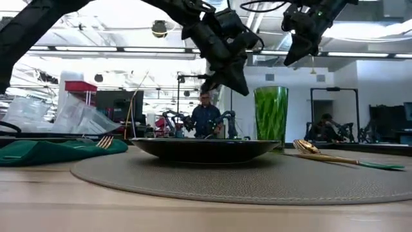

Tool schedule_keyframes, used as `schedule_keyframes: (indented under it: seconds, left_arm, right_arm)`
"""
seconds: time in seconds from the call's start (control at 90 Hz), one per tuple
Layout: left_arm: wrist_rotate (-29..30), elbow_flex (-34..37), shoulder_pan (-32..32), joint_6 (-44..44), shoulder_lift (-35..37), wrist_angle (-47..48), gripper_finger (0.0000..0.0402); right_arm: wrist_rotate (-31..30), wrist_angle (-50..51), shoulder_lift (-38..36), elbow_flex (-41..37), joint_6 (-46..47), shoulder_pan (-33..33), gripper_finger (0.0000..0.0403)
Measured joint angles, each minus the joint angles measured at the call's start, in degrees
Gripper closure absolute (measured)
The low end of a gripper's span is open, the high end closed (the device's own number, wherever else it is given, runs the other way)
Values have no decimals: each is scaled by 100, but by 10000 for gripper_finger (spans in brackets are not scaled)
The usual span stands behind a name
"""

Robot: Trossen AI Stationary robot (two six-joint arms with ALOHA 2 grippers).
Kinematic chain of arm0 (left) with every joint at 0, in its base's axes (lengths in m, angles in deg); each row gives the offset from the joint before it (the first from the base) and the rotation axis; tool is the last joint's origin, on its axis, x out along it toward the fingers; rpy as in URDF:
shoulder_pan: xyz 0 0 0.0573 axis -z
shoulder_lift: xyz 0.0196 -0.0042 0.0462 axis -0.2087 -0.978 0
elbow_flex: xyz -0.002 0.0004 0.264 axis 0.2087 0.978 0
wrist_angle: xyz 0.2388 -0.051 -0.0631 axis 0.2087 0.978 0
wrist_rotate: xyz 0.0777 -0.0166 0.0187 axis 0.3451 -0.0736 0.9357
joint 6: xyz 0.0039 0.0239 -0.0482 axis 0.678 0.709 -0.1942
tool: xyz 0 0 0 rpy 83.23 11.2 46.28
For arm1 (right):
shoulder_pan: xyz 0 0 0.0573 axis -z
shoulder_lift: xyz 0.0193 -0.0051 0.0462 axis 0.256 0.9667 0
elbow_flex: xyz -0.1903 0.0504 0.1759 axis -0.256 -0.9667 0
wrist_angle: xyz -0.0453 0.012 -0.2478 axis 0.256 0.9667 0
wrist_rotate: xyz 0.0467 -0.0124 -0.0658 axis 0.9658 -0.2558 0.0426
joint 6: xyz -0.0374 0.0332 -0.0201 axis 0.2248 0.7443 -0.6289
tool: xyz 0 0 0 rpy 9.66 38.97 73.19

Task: Set table place
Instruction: Return to Home Position

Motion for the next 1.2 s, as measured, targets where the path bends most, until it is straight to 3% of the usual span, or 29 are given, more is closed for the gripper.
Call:
schedule_keyframes:
  seconds: [0.233,0.289,0.344,0.444,0.522,0.611,0.689,0.8,0.867,0.978,1.078,1.2]
  left_arm:
    - [1145,-211,-151,346,794,1704,401]
    - [1228,-58,-154,339,934,1968,401]
    - [1042,290,-143,398,1125,1922,401]
    - [108,1418,-14,863,1736,832,401]
    - [-225,2654,181,868,2555,-609,401]
    - [-181,4224,432,508,3646,-2539,401]
    - [339,5553,659,62,4715,-4025,401]
    - [1185,7057,942,-786,6248,-5022,401]
    - [1696,7824,1095,-1175,7125,-5189,401]
    - [2513,8835,1527,-1437,8521,-5696,401]
    - [3192,9388,1897,-1136,9643,-5779,401]
    - [3702,9794,2259,-960,10620,-5738,401]
  right_arm:
    - [-206,654,-585,-86,-88,81,403]
    - [293,739,-840,-382,86,119,403]
    - [1236,587,-1193,-886,164,119,403]
    - [2848,313,-2122,-2051,336,27,403]
    - [3438,214,-3043,-2901,871,-50,403]
    - [3767,7,-4343,-3628,1644,-110,403]
    - [3788,-784,-5422,-3980,2493,-175,403]
    - [2916,-2398,-6628,-4369,4243,-183,403]
    - [2700,-3430,-6612,-4424,4423,-207,403]
    - [2768,-3944,-6390,-4497,4121,-367,403]
    - [2724,-4051,-6373,-4930,4142,-692,403]
    - [2325,-5419,-6614,-5898,4873,-1370,403]
